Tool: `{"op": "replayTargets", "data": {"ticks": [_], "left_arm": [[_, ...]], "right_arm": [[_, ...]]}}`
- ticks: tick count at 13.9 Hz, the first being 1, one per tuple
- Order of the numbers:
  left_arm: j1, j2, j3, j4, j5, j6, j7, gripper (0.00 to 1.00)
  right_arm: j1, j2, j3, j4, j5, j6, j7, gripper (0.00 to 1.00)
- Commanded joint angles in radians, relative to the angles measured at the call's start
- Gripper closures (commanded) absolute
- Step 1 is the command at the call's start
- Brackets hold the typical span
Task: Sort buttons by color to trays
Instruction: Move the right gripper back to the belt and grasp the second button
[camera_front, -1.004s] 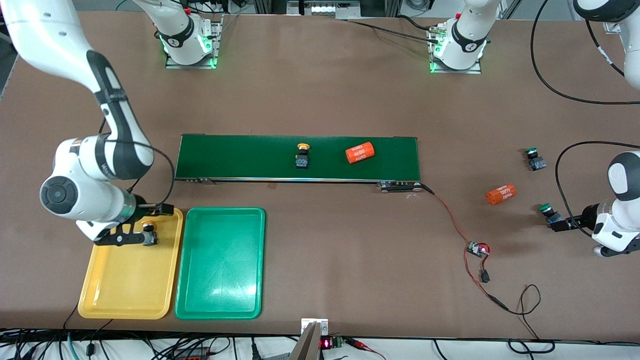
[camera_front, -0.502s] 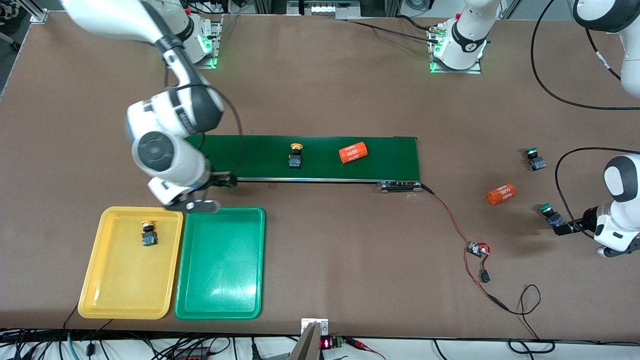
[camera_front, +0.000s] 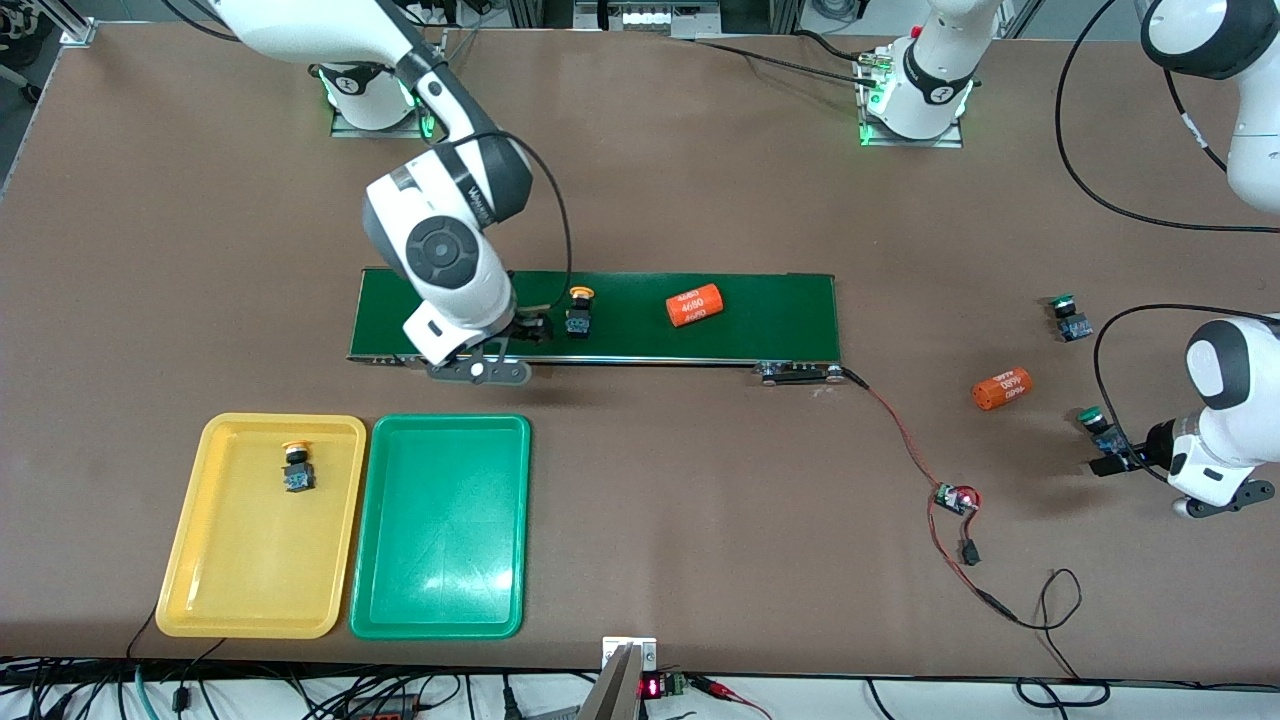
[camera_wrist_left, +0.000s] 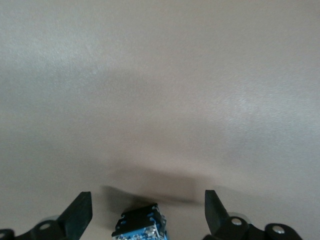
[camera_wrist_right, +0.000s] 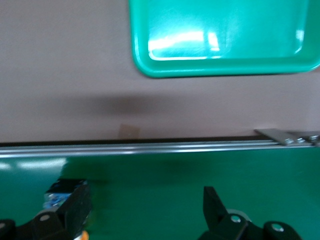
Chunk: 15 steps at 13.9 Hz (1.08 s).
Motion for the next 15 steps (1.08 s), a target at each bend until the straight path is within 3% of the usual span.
{"op": "replayTargets", "data": {"ticks": [1, 2, 4, 6, 7, 15], "left_arm": [[0.002, 0.005, 0.004, 0.007, -0.017, -0.005, 0.016, 0.30], [0.004, -0.001, 0.004, -0.010, -0.017, -0.006, 0.014, 0.50], [0.007, -0.009, 0.004, -0.019, -0.015, -0.015, 0.014, 0.81], [0.007, -0.018, -0.004, -0.018, -0.015, -0.081, 0.092, 0.96], [0.007, -0.021, -0.009, -0.015, -0.018, -0.101, 0.131, 1.00], [0.005, -0.095, -0.091, -0.004, -0.018, -0.244, 0.143, 1.00]], "right_arm": [[0.040, -0.069, -0.008, -0.096, 0.007, 0.050, 0.043, 0.00], [0.060, -0.071, -0.008, -0.098, 0.009, 0.048, 0.074, 0.00], [0.089, -0.071, -0.008, -0.098, 0.009, 0.045, 0.103, 0.00], [0.102, -0.065, -0.008, -0.098, 0.009, 0.047, 0.106, 0.00], [0.108, -0.060, -0.008, -0.098, 0.009, 0.048, 0.109, 0.00], [0.103, 0.006, -0.017, -0.099, -0.006, 0.081, 0.118, 0.00]]}}
